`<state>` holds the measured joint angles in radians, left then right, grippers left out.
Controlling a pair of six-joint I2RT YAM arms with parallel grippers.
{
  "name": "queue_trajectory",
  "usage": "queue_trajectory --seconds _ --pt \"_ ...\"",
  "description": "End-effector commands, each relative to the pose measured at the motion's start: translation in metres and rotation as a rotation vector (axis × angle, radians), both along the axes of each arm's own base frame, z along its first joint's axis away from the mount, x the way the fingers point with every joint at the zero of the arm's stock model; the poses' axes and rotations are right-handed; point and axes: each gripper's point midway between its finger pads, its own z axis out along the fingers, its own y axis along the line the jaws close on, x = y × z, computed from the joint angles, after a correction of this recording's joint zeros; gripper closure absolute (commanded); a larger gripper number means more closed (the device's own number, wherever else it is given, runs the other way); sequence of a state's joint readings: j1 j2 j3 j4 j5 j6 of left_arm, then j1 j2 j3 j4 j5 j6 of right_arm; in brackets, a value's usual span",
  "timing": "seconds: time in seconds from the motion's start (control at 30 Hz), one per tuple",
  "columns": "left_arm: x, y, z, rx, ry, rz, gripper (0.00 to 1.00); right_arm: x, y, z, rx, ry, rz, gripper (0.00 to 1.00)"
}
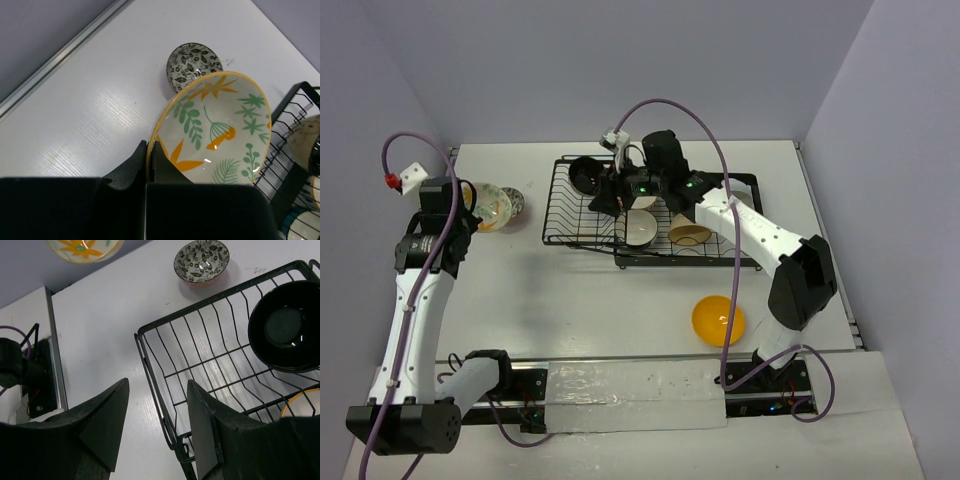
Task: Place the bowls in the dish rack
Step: Pass from the left arm to the right
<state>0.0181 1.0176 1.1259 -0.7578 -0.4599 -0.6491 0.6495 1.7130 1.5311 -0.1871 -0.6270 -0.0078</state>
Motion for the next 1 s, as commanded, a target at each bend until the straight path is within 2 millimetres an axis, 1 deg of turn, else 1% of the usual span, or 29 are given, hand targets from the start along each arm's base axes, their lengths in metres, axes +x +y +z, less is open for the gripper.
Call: queue_trajectory --seconds 0.0,0.1,0.13,0.17,0.2,0.23,0.27,0.3,0.33,0.37,0.4,0.43,0.47,0.5,0.53,0.57,0.6,0.7,0.8,0.83,0.9,0.93,0.97 --pt "0.002 -0.020 0.037 0.037 -0.066 -0.126 1.00 -0.014 0.012 0.037 0.043 -0.057 0.022 0.42" --pt "0.004 -0.032 0.046 0.048 -0.085 -0.190 1.00 -0.015 0.024 0.046 0.064 -0.027 -0.005 0.42" --pt "0.005 -0.038 0.048 0.051 -0.091 -0.217 1.00 -0.014 0.031 0.040 0.056 -0.002 -0.007 0.42" --pt "0.004 -0.041 0.049 0.058 -0.093 -0.230 1.00 -0.011 0.035 0.051 0.080 0.012 -0.023 0.42" --pt "0.006 -0.050 0.049 0.061 -0.096 -0.265 1.00 -0.009 0.038 0.053 0.090 0.029 -0.031 0.42" --pt "0.006 -0.055 0.048 0.063 -0.090 -0.280 1.00 -0.005 0.044 0.052 0.101 0.047 -0.037 0.42" --pt "0.008 -0.060 0.045 0.068 -0.077 -0.297 1.00 -0.008 0.050 0.062 0.131 0.067 -0.038 0.42" --pt "0.008 -0.071 0.044 0.073 -0.075 -0.329 1.00 -0.007 0.055 0.066 0.145 0.070 -0.039 0.42" --pt "0.009 -0.076 0.045 0.079 -0.079 -0.344 1.00 -0.005 0.061 0.061 0.142 0.085 -0.049 0.40" --pt "0.010 -0.082 0.046 0.084 -0.085 -0.361 1.00 -0.006 0.069 0.073 0.164 0.082 -0.053 0.40" --pt "0.010 -0.087 0.047 0.089 -0.089 -0.379 1.00 -0.001 0.073 0.073 0.163 0.083 -0.081 0.39" --pt "0.011 -0.098 0.049 0.090 -0.095 -0.414 1.00 0.005 0.080 0.055 0.126 0.114 -0.093 0.38" --pt "0.012 -0.104 0.050 0.091 -0.096 -0.432 1.00 0.009 0.085 0.072 0.143 0.084 -0.091 0.38" --pt "0.012 -0.113 0.051 0.096 -0.094 -0.465 1.00 0.012 0.090 0.066 0.124 0.085 -0.110 0.38" --pt "0.013 -0.116 0.054 0.099 -0.096 -0.474 1.00 0.019 0.094 0.046 0.077 0.115 -0.126 0.37" --pt "0.014 -0.120 0.052 0.103 -0.084 -0.487 1.00 0.023 0.096 0.053 0.084 0.100 -0.133 0.37" --pt "0.013 -0.127 0.052 0.105 -0.080 -0.508 1.00 0.028 0.095 0.046 0.064 0.103 -0.151 0.37" --pt "0.013 -0.133 0.055 0.115 -0.084 -0.528 1.00 0.036 0.098 0.023 0.019 0.114 -0.166 0.36" --pt "0.015 -0.135 0.056 0.129 -0.085 -0.535 1.00 0.036 0.097 0.011 -0.008 0.123 -0.167 0.36" --pt "0.016 -0.135 0.054 0.133 -0.077 -0.535 1.00 0.035 0.096 0.004 -0.023 0.127 -0.167 0.36" --pt "0.017 -0.136 0.054 0.141 -0.077 -0.539 1.00 0.035 0.094 -0.001 -0.033 0.126 -0.168 0.36" --pt "0.017 -0.136 0.052 0.146 -0.071 -0.540 1.00 0.034 0.093 -0.008 -0.047 0.126 -0.168 0.37" --pt "0.018 -0.136 0.052 0.147 -0.072 -0.539 1.00 0.034 0.092 -0.010 -0.052 0.126 -0.170 0.40"
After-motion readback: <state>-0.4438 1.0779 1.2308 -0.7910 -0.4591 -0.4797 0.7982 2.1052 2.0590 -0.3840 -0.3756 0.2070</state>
